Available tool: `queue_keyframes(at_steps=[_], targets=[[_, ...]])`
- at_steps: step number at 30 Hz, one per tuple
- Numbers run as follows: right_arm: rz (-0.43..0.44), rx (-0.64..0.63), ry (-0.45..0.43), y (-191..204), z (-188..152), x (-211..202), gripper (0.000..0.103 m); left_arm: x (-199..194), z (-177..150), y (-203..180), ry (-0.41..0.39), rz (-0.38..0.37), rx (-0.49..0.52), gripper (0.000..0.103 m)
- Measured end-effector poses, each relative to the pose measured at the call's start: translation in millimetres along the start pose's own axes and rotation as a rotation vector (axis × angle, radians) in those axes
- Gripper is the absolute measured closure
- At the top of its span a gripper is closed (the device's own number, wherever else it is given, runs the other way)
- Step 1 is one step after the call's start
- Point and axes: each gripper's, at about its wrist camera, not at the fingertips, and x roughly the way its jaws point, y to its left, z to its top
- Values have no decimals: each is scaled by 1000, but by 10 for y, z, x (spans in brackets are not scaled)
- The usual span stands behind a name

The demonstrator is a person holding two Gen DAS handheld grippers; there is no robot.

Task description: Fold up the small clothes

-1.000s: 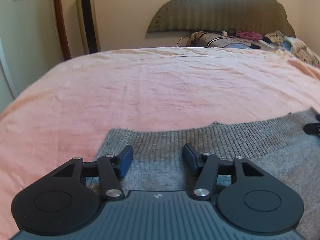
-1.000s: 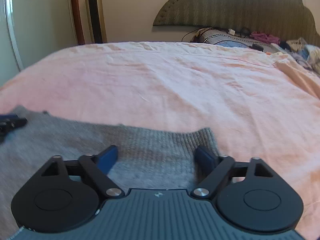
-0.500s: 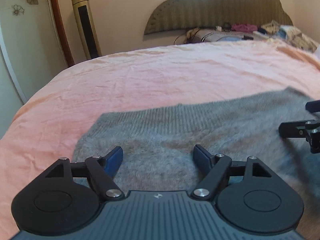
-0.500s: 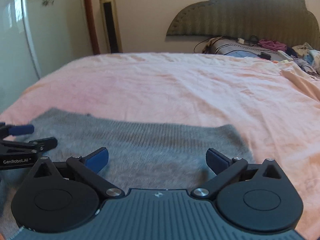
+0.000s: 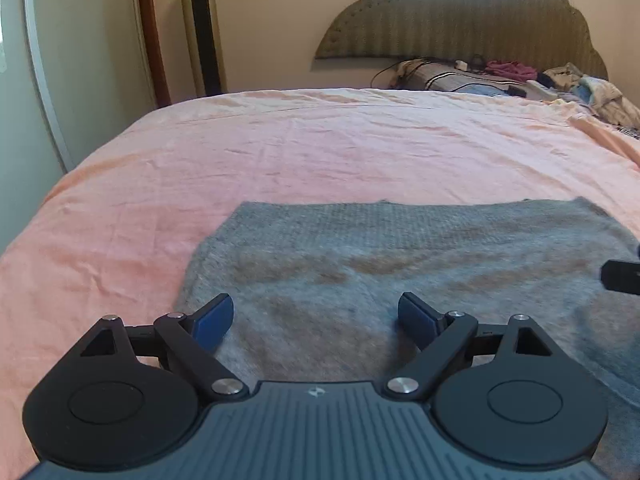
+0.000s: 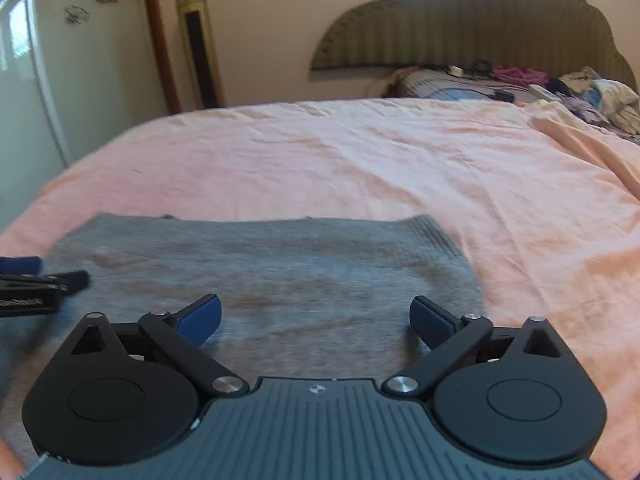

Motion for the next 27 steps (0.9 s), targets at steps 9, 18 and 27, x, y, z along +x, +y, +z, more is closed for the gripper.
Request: queue_keyframes(at_steps=[9, 18, 27], targets=[[-64, -130, 32, -144, -321, 70, 0, 44, -299, 137, -45, -64, 3, 10], [-87, -62, 42, -43, -281, -148, 0, -17, -237, 66, -14, -15, -13, 7], [-6, -207, 24, 269, -516, -112, 0, -187, -501, 96, -47, -83, -11, 6]])
